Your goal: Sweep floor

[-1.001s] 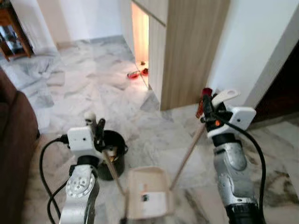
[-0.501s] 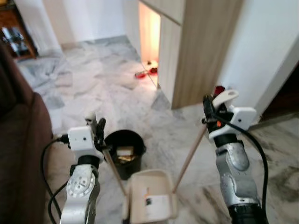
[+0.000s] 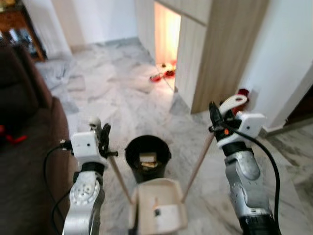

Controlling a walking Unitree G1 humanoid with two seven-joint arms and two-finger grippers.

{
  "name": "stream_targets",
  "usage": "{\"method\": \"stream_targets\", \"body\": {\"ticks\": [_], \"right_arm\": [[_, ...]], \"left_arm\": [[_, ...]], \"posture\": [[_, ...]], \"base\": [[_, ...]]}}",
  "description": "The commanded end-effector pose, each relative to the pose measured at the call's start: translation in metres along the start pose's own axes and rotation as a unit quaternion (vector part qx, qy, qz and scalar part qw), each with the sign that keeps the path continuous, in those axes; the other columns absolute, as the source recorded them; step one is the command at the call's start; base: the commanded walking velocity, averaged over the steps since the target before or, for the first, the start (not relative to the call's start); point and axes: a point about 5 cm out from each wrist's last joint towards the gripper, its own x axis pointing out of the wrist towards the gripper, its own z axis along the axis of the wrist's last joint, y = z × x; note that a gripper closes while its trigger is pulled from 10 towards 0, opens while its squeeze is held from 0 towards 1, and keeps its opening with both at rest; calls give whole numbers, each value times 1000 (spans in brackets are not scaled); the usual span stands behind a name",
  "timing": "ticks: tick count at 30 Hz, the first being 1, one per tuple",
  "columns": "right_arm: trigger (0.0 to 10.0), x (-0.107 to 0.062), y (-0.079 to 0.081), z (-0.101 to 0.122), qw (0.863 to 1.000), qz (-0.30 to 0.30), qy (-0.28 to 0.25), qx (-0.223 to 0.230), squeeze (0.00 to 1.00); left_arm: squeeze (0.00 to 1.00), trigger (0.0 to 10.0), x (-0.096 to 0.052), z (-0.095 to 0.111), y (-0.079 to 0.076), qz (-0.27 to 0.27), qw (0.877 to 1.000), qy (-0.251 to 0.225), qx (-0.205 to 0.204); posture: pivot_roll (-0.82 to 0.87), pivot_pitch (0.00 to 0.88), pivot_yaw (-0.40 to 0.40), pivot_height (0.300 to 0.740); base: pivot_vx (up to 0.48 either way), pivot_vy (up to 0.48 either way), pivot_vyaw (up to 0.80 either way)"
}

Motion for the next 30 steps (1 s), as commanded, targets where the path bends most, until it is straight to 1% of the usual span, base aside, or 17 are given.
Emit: {"method": "stream_targets", "body": {"ticks": [1, 11, 13, 16, 17, 18, 21, 23, 24, 27, 28, 29, 30], "right_arm": [[10000, 2, -2, 12, 1000, -2, -26, 17, 0], [10000, -10, -6, 14, 1000, 16, -22, 9, 0], [10000, -16, -9, 21, 999, 29, -27, 6, 0], [10000, -18, -11, 26, 999, 31, -34, 6, 0], [10000, -18, -11, 26, 999, 31, -34, 6, 0], [10000, -17, -13, 34, 998, 31, -47, 13, 0], [10000, -15, -16, 41, 998, 29, -58, 17, 0], [10000, -12, -20, 51, 997, 20, -75, 30, 0], [10000, -12, -20, 51, 997, 20, -75, 30, 0], [10000, -8, -22, 62, 994, 18, -93, 47, 0], [10000, -8, -22, 62, 994, 18, -93, 47, 0], [10000, -7, -22, 67, 993, 23, -100, 58, 0], [10000, -6, -22, 70, 993, 26, -103, 58, 0]], "left_arm": [[0, 10000, 2, 9, -6, -14, 1000, -26, 2], [0, 10000, 2, 9, -5, -17, 1000, -25, 3], [0, 10000, 2, 9, -4, -17, 1000, -25, 5], [0, 10000, 2, 9, -4, -17, 1000, -25, 6], [0, 10000, 2, 9, -4, -17, 1000, -25, 6], [0, 10000, 3, 9, -4, -18, 999, -25, 7], [0, 10000, 3, 9, -4, -19, 999, -25, 7], [0, 10000, 3, 10, -4, -23, 999, -27, 13], [0, 10000, 3, 10, -4, -23, 999, -27, 13], [0, 10000, 3, 10, -5, -27, 999, -27, 16], [0, 10000, 3, 10, -5, -27, 999, -27, 16], [0, 10000, 4, 10, -5, -27, 999, -27, 16], [0, 10000, 4, 9, -4, -26, 999, -27, 16]], "posture": [[14, 0, 36, 740], [8, 0, 44, 740], [4, 0, 47, 740], [0, 0, 48, 740], [0, 0, 48, 740], [-1, 0, 49, 740], [-1, 0, 49, 740], [-1, 0, 52, 740], [-1, 0, 52, 740], [-1, 0, 52, 740], [-1, 0, 52, 740], [2, 0, 51, 740], [3, 0, 51, 740]], "base": [[0, 0, 0], [0, 0, 0], [0, 0, 0], [0, 0, 0], [0, 0, 0], [0, 0, 0], [0, 0, 0], [0, 0, 0], [0, 0, 0], [0, 0, 0], [0, 0, 0], [0, 0, 0], [0, 0, 0]]}}
